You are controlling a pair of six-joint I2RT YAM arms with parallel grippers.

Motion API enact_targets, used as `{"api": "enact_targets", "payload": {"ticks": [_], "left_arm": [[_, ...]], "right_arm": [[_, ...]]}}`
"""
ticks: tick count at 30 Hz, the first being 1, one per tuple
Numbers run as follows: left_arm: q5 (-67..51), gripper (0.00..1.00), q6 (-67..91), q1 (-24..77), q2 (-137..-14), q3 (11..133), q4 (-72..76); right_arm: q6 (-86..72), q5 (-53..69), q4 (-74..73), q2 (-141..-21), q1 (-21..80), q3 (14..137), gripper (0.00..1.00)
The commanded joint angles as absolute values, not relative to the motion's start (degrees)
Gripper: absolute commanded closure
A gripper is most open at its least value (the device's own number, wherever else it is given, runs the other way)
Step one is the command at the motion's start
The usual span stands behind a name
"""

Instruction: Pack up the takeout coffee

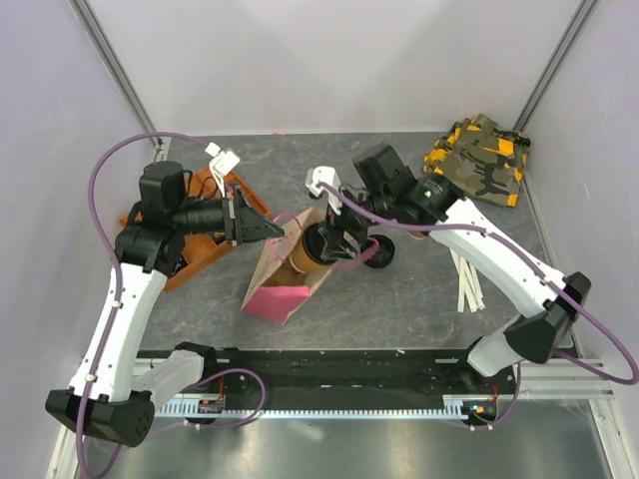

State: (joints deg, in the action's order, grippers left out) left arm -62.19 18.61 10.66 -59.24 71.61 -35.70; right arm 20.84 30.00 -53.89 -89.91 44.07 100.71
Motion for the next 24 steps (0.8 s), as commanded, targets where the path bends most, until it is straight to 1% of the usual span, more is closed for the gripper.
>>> {"api": "enact_targets", "payload": {"ticks": [1, 4, 9, 14, 19, 24], "left_arm": [[-64.52, 0.98, 18.98, 12.39, -55.81, 68.03, -29.27], [-61.62, 0.98, 20.03, 15.19, -55.46, 67.06, -26.64], [-61.26, 0.98, 20.21, 17.23, -58.62, 70.13, -26.81], [-61.44, 0.98, 18.72, 19.16, -59.94, 70.05, -26.89], [-61.52, 0.98, 17.76, 19.68, -60.64, 70.05, -28.04], [-61.79, 0.98, 17.4, 19.86, -61.26, 69.35, -27.95]], "right_arm": [[21.98, 29.01, -44.59, -81.14, 45.0, 88.27, 0.68], [18.64, 26.29, -38.0, -76.65, 45.09, 80.17, 0.68], [17.4, 22.24, -34.37, -72.69, 45.09, 73.58, 0.68], [14.68, 21.27, -27.26, -67.95, 45.09, 66.9, 0.66], [14.94, 18.64, -23.3, -67.85, 45.0, 64.16, 0.67], [16.69, 19.16, -20.22, -68.38, 45.0, 63.37, 0.67]]}}
